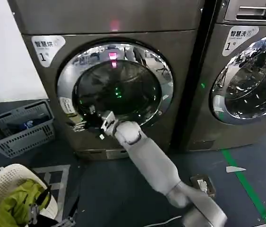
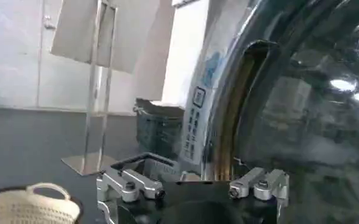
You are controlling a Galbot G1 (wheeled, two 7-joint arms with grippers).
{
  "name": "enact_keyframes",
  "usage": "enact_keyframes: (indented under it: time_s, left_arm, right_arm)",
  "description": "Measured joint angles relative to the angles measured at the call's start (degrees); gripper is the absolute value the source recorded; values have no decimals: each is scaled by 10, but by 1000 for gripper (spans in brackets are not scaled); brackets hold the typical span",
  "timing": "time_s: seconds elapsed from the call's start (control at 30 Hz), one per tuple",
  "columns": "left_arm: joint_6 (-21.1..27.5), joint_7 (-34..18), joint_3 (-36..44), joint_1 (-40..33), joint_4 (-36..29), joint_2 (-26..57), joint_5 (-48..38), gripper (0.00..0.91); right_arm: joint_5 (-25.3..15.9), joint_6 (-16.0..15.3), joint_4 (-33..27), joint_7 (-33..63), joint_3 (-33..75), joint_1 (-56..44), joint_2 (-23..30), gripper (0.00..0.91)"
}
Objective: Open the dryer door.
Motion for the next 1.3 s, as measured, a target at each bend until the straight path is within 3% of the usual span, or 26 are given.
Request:
enact_keyframes:
  time_s: [0.63, 0.97, 1.07, 1.3]
  left_arm:
    - [1, -2, 5, -10, 8, 0, 0, 907]
    - [4, -1, 5, -13, 14, 2, -3, 907]
    - [18, 0, -4, -22, 21, 8, -15, 907]
    - [77, 13, -34, -56, 42, 31, -51, 907]
  right_arm:
    - [25, 2, 15, -44, -5, -4, 0, 907]
    - [70, -17, 30, -118, -3, -8, 0, 907]
    - [75, -33, 39, -151, 0, -15, 0, 907]
    - [77, -35, 63, -202, 2, -32, -1, 907]
